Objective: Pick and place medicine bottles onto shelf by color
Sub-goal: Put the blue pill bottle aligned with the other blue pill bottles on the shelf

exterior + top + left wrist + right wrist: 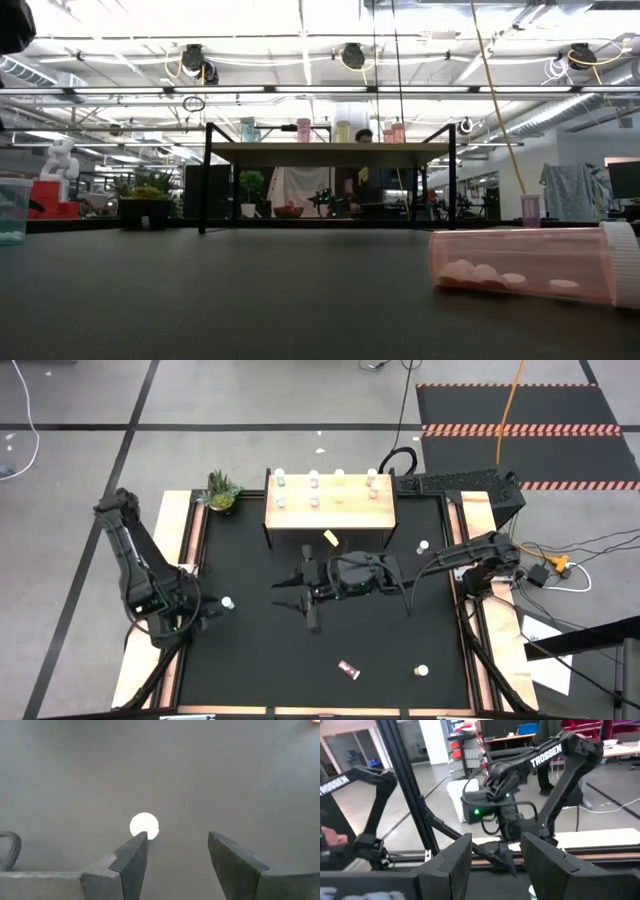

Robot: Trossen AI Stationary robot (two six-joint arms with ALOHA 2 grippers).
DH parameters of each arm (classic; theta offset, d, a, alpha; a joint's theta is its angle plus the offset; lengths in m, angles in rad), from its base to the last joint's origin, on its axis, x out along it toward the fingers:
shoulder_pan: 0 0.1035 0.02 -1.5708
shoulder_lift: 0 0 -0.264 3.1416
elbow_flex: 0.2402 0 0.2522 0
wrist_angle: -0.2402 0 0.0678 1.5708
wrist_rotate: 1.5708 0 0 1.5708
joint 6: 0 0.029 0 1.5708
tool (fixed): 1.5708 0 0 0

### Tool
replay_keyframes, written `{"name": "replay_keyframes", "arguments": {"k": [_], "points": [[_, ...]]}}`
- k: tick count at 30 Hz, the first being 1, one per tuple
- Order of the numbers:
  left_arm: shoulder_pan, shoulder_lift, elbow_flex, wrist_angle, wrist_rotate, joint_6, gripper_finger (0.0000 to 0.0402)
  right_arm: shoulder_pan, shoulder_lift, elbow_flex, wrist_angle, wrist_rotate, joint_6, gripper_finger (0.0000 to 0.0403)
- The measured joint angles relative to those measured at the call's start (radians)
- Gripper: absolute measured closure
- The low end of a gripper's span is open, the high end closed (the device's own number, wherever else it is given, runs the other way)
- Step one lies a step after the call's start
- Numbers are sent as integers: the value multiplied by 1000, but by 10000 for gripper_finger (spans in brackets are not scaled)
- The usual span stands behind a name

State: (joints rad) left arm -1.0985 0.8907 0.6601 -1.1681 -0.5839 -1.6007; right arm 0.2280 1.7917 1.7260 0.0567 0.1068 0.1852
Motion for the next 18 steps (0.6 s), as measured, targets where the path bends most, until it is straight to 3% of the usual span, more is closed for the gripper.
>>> {"name": "replay_keyframes", "arguments": {"k": [9,18], "points": [[-2,57,-50,67,-17,80,192,30,39,0,54,2,59,239],[-1,211,-92,153,23,59,191,38,42,0,32,0,50,239]]}}
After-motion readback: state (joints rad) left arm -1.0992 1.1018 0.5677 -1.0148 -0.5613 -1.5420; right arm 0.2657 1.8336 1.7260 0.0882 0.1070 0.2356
